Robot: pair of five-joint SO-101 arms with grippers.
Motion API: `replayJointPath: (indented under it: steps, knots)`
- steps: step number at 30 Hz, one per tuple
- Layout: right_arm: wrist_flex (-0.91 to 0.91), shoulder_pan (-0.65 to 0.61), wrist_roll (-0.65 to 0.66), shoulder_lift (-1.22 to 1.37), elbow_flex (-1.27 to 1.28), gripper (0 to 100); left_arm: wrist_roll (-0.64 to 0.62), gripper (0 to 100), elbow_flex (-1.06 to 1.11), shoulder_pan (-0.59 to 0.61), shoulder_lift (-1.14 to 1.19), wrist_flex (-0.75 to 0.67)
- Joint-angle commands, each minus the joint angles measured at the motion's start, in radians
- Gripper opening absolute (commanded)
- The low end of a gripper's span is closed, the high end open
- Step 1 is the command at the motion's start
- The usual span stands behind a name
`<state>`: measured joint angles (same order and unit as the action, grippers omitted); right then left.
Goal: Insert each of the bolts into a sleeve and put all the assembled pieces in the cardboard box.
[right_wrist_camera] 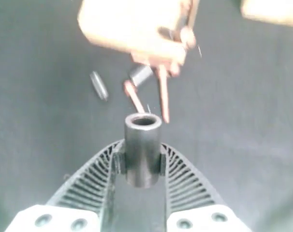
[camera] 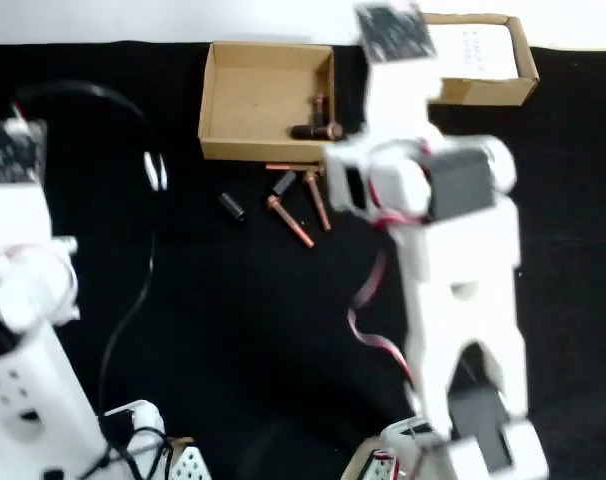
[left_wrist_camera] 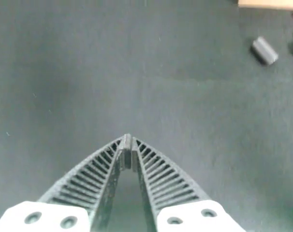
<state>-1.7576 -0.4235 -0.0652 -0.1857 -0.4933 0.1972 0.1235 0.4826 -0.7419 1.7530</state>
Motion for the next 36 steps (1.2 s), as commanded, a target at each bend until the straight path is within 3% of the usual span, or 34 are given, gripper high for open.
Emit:
replayJointPath:
  steps: [1,6,10,15,23,32,36]
  knots:
    - [0.018,0.059,-0.009,-0.265,0.335,0.7,-0.040,4,-0.114,-0.091,0.101,0.005]
    - [0.209,0.196,-0.009,-0.501,0.779,0.7,-0.186,4,-0.120,-0.397,0.255,-0.012]
    - [0.358,0.239,-0.006,-0.682,1.089,0.7,-0.404,6,-0.131,-0.529,0.483,-0.092]
    - [0.401,0.240,-0.009,-0.894,1.317,0.7,-0.663,7,-0.308,-0.608,0.760,-0.132]
    - [0.470,0.335,-0.006,-1.067,1.555,0.7,-0.950,13,-0.664,-0.773,1.082,-0.072]
    - [0.708,0.337,-0.009,-1.079,1.722,0.7,-1.060,13,-0.719,-0.800,1.234,-0.043]
    - [0.751,0.335,-0.011,-1.081,1.794,0.7,-1.065,13,-0.727,-0.799,1.285,-0.115]
